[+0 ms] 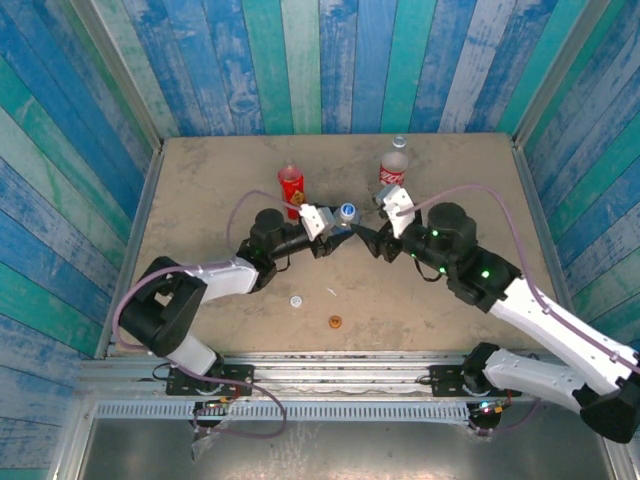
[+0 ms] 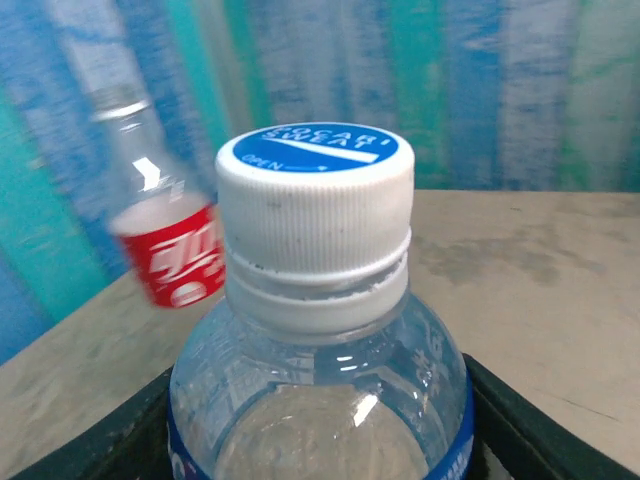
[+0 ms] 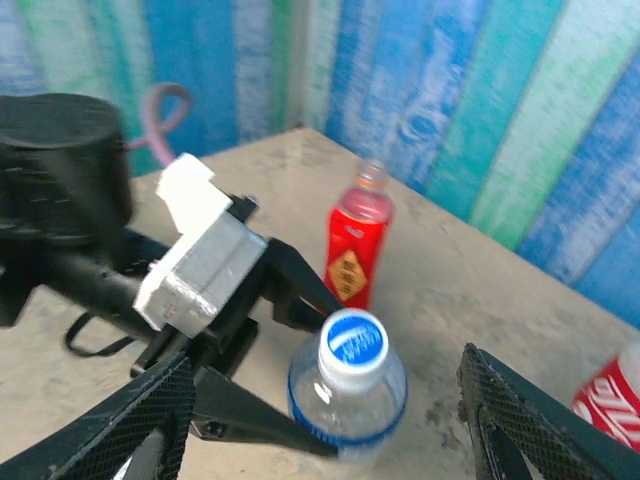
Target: Screw on the bottle caps
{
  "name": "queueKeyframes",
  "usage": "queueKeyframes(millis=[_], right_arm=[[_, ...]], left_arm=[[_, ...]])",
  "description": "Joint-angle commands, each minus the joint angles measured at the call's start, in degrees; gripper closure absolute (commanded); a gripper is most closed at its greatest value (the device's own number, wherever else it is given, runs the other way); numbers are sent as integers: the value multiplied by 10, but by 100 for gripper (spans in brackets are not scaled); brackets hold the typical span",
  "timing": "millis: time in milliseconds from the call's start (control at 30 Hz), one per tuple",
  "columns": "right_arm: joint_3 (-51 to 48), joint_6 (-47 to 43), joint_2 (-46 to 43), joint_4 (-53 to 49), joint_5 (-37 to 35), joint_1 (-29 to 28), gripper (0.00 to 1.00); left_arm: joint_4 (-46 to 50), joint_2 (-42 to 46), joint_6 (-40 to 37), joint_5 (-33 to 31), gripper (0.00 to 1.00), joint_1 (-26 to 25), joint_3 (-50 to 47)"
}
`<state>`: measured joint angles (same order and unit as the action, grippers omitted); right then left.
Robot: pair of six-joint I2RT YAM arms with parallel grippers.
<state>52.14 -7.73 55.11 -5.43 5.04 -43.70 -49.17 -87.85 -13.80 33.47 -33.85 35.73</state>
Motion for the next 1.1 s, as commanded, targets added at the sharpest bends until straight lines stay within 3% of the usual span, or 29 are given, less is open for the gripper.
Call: queueKeyframes(millis=[0,267,400,567,667,800,1067], right_arm=[[2,-78,-17,-60,154,19,31],[53,-154,24,-163,228,27,40],[63,-162,48,-170,240,28,50],[70,-165,68,-175,245,28,74],[70,-162,69,-175,238,28,78],[60,-139,63,-148,191,29,79],[3,64,89,12,-78,13,96]], left_arm=[[87,63,-84,155,52,-2,12],[147,87,-108,289,52,-2,37],[152,91,-111,297,52,-2,38],[160,92,-113,299,52,-3,40],[141,90,-97,288,52,-3,38],[31,87,-20,191,52,-3,15],[-52,28,75,-158,54,-19,50]])
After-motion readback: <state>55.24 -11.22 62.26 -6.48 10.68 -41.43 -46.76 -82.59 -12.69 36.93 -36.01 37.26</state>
